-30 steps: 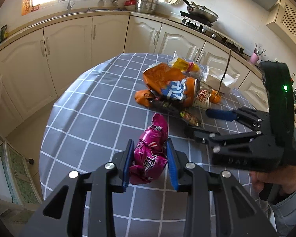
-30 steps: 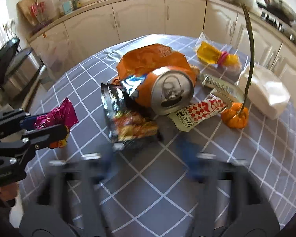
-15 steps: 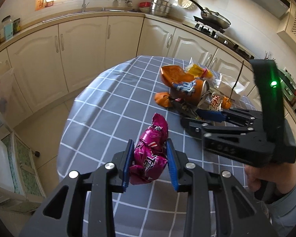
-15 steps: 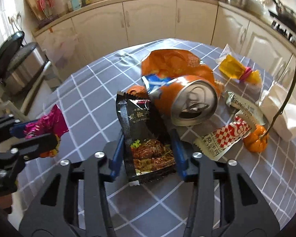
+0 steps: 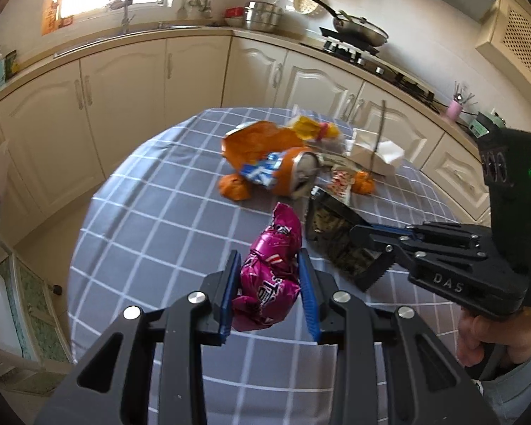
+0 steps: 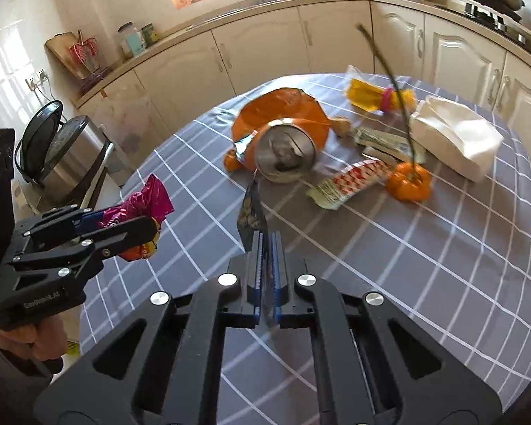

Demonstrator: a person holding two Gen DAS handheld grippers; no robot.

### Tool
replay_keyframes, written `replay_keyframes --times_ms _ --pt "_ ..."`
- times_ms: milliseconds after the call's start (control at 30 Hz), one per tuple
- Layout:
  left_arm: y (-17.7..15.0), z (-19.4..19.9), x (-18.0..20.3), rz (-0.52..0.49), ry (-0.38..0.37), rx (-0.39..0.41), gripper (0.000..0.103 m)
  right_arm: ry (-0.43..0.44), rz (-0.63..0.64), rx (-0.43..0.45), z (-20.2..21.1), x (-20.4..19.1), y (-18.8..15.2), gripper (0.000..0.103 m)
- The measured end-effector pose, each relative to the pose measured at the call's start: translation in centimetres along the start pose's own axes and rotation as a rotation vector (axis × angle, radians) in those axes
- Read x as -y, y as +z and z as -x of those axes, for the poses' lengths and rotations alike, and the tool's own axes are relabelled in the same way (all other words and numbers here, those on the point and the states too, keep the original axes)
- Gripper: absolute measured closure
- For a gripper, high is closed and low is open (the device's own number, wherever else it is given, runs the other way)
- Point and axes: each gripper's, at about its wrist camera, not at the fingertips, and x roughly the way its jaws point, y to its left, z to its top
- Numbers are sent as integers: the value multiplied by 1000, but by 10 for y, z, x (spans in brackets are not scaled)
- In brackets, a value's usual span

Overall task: Collect trash
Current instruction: 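Grasp the pink wrapper with the left tool while the right tool grasps a dark wrapper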

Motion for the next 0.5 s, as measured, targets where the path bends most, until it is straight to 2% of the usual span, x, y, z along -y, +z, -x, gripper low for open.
replay_keyframes --times_ms 200,500 --pt "2 0 16 -29 -4 -4 72 26 -24 -11 3 10 -4 99" --pt "1 -1 15 -23 9 -15 72 60 7 -59 -23 2 4 90"
